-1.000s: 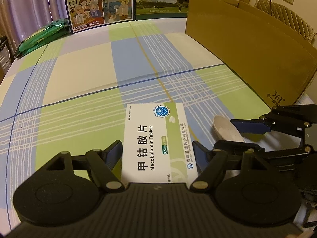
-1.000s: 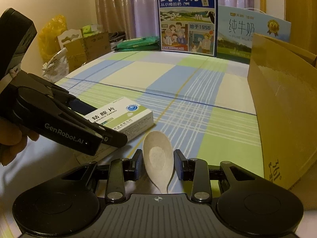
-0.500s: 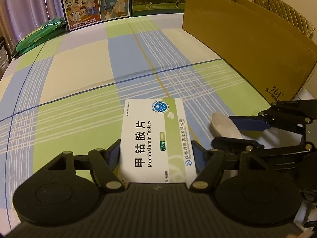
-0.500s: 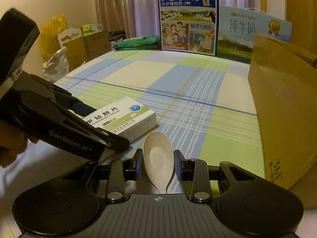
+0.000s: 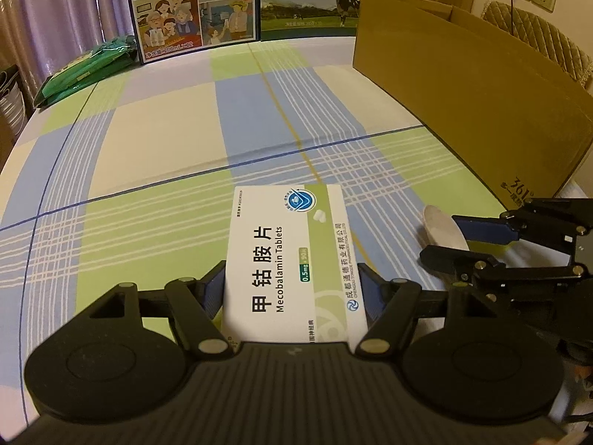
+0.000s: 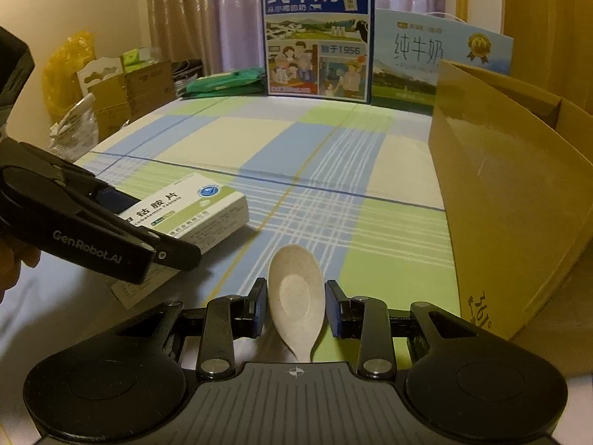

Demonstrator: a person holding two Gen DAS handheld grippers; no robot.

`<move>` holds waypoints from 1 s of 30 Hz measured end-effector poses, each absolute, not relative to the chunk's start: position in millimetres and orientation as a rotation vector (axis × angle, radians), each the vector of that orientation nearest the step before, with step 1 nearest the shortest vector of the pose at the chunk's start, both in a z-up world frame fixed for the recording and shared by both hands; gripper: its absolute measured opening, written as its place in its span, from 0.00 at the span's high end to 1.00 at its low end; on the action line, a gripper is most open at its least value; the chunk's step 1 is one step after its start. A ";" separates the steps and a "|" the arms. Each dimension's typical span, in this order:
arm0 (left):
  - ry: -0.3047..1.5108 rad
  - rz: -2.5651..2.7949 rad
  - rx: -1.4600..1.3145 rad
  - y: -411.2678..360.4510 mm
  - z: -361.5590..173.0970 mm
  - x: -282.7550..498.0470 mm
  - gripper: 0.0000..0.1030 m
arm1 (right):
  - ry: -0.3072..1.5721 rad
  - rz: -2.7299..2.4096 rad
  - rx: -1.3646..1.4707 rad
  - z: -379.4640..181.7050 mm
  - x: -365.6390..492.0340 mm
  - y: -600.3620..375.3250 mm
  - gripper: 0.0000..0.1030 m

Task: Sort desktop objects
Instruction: 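Lift the tablet box and spoon off the table with both tools, then carry the tablet box and spoon into the cardboard box and open both tools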

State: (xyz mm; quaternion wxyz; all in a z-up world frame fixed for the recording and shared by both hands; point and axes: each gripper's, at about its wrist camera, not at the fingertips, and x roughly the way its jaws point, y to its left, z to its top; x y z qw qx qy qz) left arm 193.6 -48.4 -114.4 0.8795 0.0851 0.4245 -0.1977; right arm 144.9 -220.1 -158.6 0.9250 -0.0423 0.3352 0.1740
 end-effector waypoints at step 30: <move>0.862 -0.420 0.097 -57.2 -67.4 151.6 0.35 | 0.605 0.272 -0.040 -77.6 100.6 -225.1 0.71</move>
